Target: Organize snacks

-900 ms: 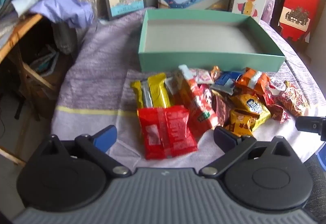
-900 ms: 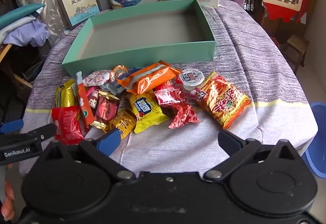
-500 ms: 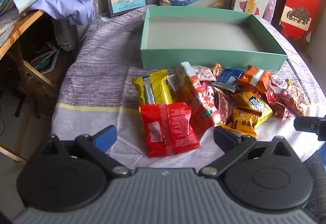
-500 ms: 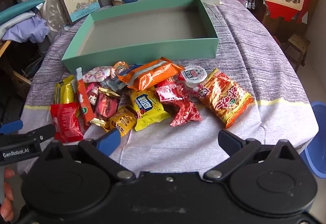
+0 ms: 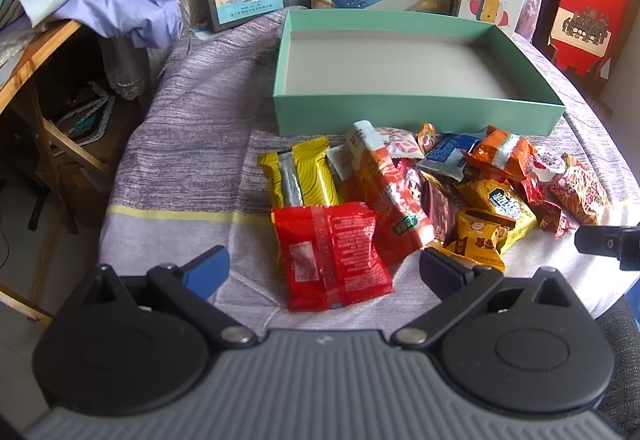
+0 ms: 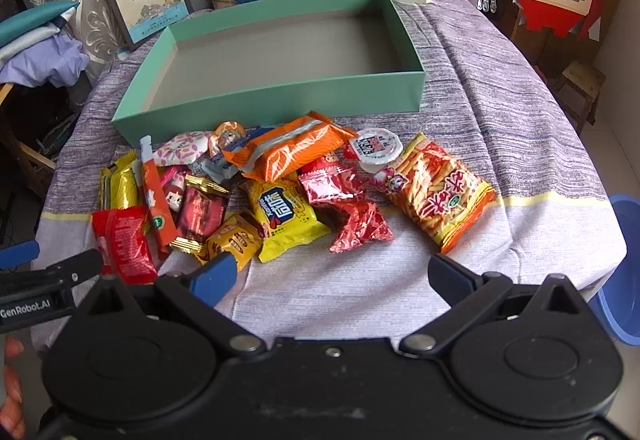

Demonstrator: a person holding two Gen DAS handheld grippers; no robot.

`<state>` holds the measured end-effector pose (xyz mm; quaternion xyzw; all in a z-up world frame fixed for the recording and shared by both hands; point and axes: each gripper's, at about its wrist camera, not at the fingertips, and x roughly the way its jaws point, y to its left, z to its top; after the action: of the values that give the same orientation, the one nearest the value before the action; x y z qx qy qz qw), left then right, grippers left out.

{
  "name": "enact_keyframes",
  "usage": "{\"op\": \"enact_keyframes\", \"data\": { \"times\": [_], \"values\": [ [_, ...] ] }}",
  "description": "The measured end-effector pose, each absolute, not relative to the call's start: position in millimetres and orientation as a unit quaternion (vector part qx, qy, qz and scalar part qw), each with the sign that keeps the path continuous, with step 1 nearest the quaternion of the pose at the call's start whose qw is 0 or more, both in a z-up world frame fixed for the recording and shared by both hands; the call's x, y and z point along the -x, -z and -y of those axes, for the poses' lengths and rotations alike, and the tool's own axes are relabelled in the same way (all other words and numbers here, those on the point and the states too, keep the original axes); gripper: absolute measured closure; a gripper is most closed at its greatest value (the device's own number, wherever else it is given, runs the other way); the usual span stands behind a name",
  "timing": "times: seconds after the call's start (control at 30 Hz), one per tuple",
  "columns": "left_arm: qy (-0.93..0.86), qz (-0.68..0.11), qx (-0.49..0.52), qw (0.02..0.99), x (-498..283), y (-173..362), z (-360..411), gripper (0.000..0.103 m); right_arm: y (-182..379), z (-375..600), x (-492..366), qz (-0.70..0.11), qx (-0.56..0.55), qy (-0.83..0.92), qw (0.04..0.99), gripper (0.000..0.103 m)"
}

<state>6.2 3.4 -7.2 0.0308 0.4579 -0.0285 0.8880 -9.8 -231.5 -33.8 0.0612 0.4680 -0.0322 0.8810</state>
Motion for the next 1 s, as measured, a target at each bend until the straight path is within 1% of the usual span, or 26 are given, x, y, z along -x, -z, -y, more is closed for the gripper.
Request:
{"op": "enact_keyframes", "data": {
  "times": [1.0],
  "values": [
    [0.012, -0.48, -0.016, 0.877, -22, 16, -9, 0.0, 32, 237, -4, -0.473, -0.072, 0.04, 0.877, 0.0]
  ]
}}
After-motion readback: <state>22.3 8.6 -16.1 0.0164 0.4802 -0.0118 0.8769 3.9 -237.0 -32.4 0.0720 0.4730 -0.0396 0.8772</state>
